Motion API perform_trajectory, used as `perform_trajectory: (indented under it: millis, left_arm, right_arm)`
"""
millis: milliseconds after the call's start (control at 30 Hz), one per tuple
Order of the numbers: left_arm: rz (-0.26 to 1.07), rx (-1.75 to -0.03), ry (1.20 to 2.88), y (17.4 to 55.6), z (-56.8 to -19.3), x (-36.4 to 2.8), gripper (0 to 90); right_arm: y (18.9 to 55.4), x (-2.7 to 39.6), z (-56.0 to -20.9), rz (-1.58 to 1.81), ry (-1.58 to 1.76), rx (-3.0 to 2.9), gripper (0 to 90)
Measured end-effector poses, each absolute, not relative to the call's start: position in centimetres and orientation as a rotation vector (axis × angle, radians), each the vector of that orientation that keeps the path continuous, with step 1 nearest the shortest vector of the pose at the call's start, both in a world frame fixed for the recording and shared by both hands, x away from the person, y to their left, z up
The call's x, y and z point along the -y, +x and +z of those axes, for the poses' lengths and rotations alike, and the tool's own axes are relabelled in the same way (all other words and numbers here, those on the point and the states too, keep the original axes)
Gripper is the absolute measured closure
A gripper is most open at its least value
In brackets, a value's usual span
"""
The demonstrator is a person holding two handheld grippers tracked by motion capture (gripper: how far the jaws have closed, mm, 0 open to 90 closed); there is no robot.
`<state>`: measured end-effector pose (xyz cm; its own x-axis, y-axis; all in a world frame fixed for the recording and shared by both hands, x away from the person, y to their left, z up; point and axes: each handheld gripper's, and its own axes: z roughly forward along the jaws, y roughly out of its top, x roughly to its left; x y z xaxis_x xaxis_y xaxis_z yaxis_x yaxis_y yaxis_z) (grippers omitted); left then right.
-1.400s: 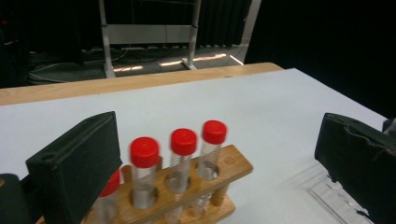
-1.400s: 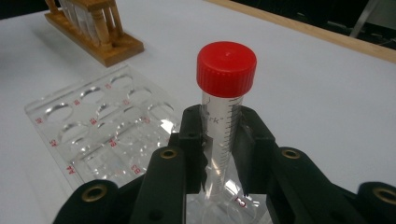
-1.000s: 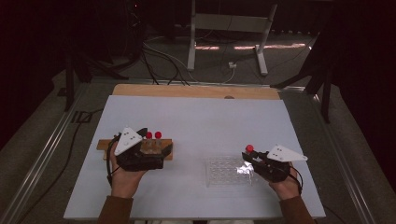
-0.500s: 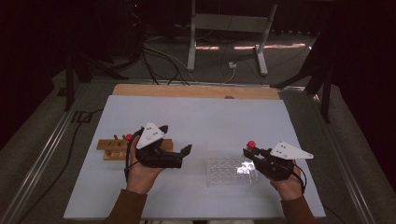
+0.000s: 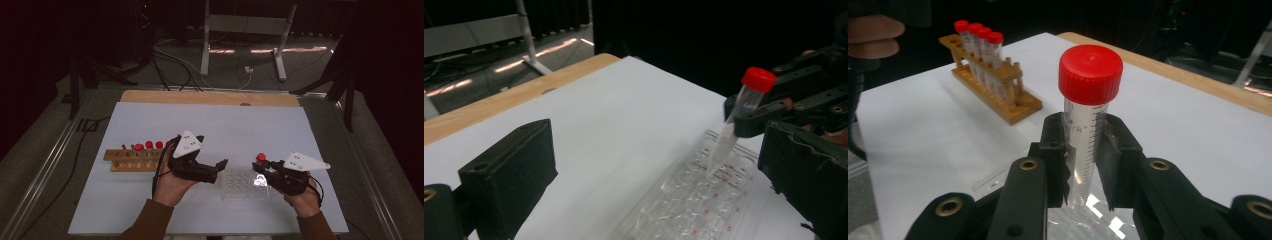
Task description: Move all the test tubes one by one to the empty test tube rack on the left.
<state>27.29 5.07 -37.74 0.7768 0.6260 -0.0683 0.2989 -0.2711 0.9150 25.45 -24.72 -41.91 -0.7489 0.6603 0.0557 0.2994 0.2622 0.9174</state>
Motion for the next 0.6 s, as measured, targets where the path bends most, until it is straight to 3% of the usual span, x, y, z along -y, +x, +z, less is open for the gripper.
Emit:
perform_trajectory:
  millis: [367, 500, 600]
  left_arm:
    - [0.332, -0.613, 1.891, 27.1, -37.6, -1.7, 8.9]
    - [0.293, -0.579, 1.906, 27.3, -37.8, -0.4, 19.1]
    - [0.249, -0.548, 1.915, 27.4, -38.2, 0.2, 32.2]
  right_arm:
    - [25.1, 23.3, -41.6, 1.489, 0.863, -2.239, 73.6]
    - [25.2, 22.9, -41.8, 1.482, 0.861, -2.257, 73.6]
    - [25.1, 22.8, -41.7, 1.485, 0.854, -2.26, 73.6]
